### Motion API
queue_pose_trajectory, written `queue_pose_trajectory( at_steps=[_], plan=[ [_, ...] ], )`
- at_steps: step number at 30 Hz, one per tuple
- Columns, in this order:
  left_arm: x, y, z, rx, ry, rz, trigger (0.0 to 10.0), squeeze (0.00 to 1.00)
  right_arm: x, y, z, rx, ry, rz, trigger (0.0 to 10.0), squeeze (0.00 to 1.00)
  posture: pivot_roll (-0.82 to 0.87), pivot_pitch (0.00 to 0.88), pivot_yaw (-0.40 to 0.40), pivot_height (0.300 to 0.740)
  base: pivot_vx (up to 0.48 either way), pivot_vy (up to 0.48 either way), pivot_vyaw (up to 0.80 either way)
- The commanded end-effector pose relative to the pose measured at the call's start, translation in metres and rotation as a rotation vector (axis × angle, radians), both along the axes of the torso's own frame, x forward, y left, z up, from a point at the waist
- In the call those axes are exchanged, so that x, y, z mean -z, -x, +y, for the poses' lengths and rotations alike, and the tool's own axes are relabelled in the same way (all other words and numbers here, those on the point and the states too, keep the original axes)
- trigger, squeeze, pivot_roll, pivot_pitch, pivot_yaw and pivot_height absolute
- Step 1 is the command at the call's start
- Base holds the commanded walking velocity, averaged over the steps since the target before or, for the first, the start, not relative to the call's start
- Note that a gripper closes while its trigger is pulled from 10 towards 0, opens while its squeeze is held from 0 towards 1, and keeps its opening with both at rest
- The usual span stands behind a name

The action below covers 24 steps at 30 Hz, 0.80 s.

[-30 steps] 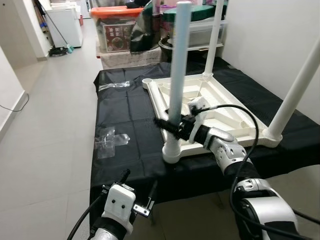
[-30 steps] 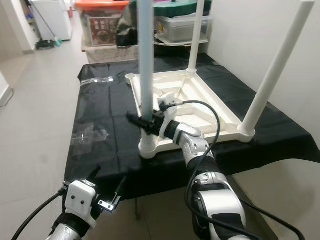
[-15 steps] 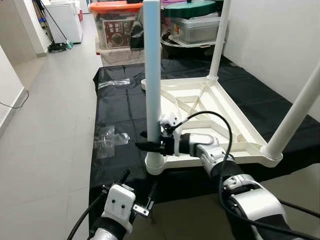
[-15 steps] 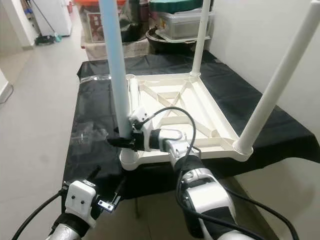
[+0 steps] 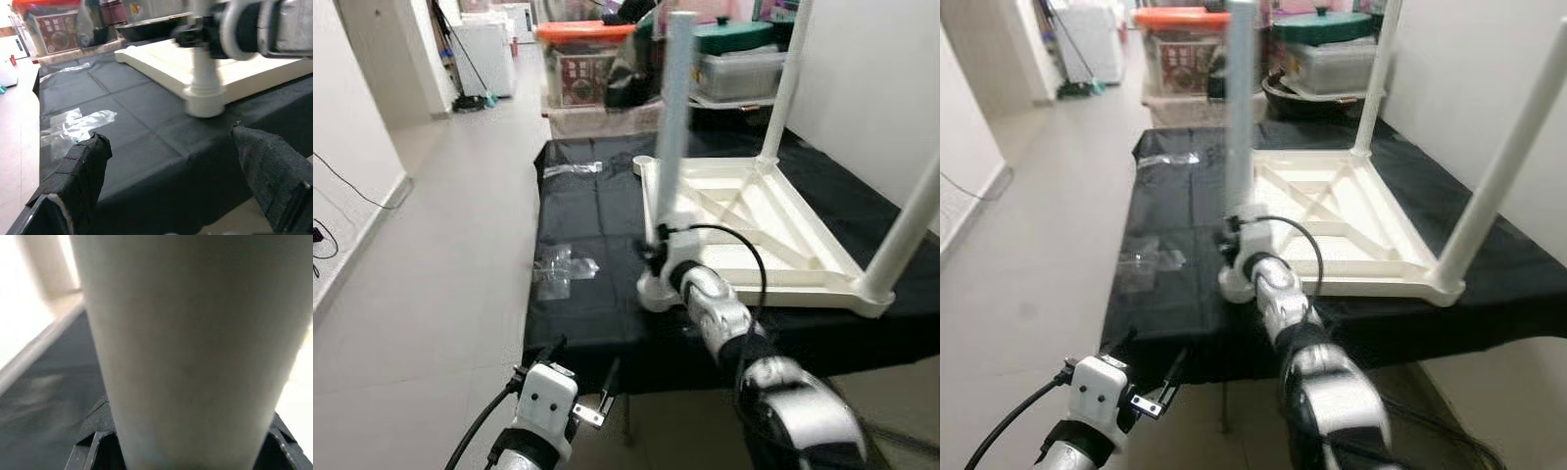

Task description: Building children table

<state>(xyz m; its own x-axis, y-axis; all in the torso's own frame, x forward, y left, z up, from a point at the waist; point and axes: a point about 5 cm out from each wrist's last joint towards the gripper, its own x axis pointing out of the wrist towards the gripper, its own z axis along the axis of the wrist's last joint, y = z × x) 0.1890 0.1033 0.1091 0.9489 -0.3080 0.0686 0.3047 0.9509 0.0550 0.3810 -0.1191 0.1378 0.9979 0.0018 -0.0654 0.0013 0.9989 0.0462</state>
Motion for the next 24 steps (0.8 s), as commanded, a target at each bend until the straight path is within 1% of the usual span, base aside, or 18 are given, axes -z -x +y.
queue_pose_trajectory(
  at_steps=[1, 6, 7, 8, 9, 10, 11, 12, 13, 15, 16, 17, 18, 20, 21, 22, 23, 24],
  plan=[
    [0.003, -0.001, 0.000, 0.006, -0.007, 0.009, 10.0, 0.00, 0.005, 0.008, -0.010, 0.164, -0.050, 0.019, 0.0, 0.00, 0.06, 0.000, -0.001, 0.740, 0.000, 0.000, 0.00],
    [0.002, -0.002, -0.001, 0.011, -0.014, 0.007, 10.0, 0.00, 0.009, 0.015, 0.005, 0.193, -0.088, 0.037, 0.0, 0.00, 0.06, 0.000, -0.004, 0.740, 0.000, 0.000, 0.00],
    [0.002, -0.001, -0.001, 0.012, -0.016, 0.006, 10.0, 0.00, 0.005, 0.013, 0.018, 0.145, -0.135, 0.019, 3.2, 0.00, 0.05, 0.000, -0.006, 0.740, 0.000, 0.000, 0.00],
    [0.002, -0.001, -0.001, 0.011, -0.015, 0.006, 10.0, 0.00, -0.001, 0.011, 0.027, 0.083, -0.151, -0.013, 10.0, 0.00, 0.05, 0.000, -0.006, 0.740, 0.000, 0.000, 0.00],
    [0.002, -0.001, -0.001, 0.011, -0.015, 0.006, 10.0, 0.00, -0.001, 0.011, 0.027, 0.083, -0.151, -0.013, 10.0, 0.00, 0.05, 0.000, -0.006, 0.740, 0.000, 0.000, 0.00],
    [0.002, -0.001, -0.001, 0.011, -0.013, 0.007, 10.0, 0.00, -0.005, 0.008, 0.034, 0.015, -0.187, -0.043, 10.0, 0.00, 0.05, 0.000, -0.006, 0.740, 0.000, 0.000, 0.00],
    [0.002, -0.001, -0.001, 0.010, -0.011, 0.008, 10.0, 0.00, -0.008, 0.007, 0.039, -0.058, -0.189, -0.067, 10.0, 0.06, 0.05, 0.000, -0.006, 0.740, 0.000, 0.000, 0.00],
    [0.003, -0.001, -0.001, 0.009, -0.010, 0.009, 10.0, 0.00, -0.010, 0.006, 0.041, -0.100, -0.203, -0.082, 10.0, 1.00, 0.05, 0.000, -0.006, 0.740, 0.000, 0.000, 0.00],
    [0.003, -0.001, -0.001, 0.009, -0.010, 0.009, 10.0, 0.00, -0.010, 0.006, 0.041, -0.100, -0.203, -0.082, 10.0, 1.00, 0.05, 0.000, -0.006, 0.740, 0.000, 0.000, 0.00],
    [0.003, -0.001, -0.001, 0.010, -0.009, 0.011, 10.0, 0.00, -0.013, 0.002, 0.039, -0.187, -0.187, -0.096, 10.0, 1.00, 0.05, 0.000, -0.003, 0.740, 0.000, 0.000, 0.00],
    [0.003, -0.001, -0.001, 0.010, -0.008, 0.011, 10.0, 0.00, -0.015, 0.000, 0.036, -0.206, -0.185, -0.104, 10.0, 0.63, 0.05, 0.000, -0.003, 0.740, 0.000, 0.000, 0.00],
    [0.003, -0.001, -0.001, 0.010, -0.008, 0.011, 10.0, 0.00, -0.015, 0.000, 0.036, -0.206, -0.185, -0.104, 10.0, 0.63, 0.05, 0.000, -0.003, 0.740, 0.000, 0.000, 0.00],
    [0.003, -0.001, -0.001, 0.009, -0.007, 0.011, 10.0, 0.00, -0.017, -0.001, 0.037, -0.277, -0.210, -0.089, 10.0, 0.00, 0.05, 0.000, -0.003, 0.740, 0.000, 0.000, 0.00],
    [0.003, -0.001, -0.001, 0.009, -0.007, 0.011, 10.0, 0.00, -0.017, -0.001, 0.037, -0.277, -0.210, -0.089, 10.0, 0.00, 0.05, 0.000, -0.003, 0.740, 0.000, 0.000, 0.00],
    [0.003, -0.001, -0.001, 0.009, -0.008, 0.011, 10.0, 0.00, -0.024, -0.004, 0.037, -0.406, -0.208, -0.091, 10.0, 0.00, 0.05, 0.000, -0.004, 0.740, 0.000, 0.000, 0.00],
    [0.003, -0.001, -0.001, 0.009, -0.008, 0.011, 10.0, 0.00, -0.024, -0.004, 0.037, -0.406, -0.208, -0.091, 10.0, 0.00, 0.05, 0.000, -0.004, 0.740, 0.000, 0.000, 0.00],
    [0.003, -0.001, -0.001, 0.010, -0.008, 0.011, 10.0, 0.00, -0.031, -0.002, 0.039, -0.646, -0.149, -0.082, 10.0, 0.00, 0.05, 0.000, -0.003, 0.740, 0.000, 0.000, 0.00],
    [0.003, -0.002, -0.001, 0.010, -0.009, 0.011, 10.0, 0.00, -0.035, 0.001, 0.039, -0.805, -0.104, -0.063, 10.0, 0.00, 0.05, 0.000, -0.003, 0.740, 0.000, 0.000, 0.00]
  ],
)
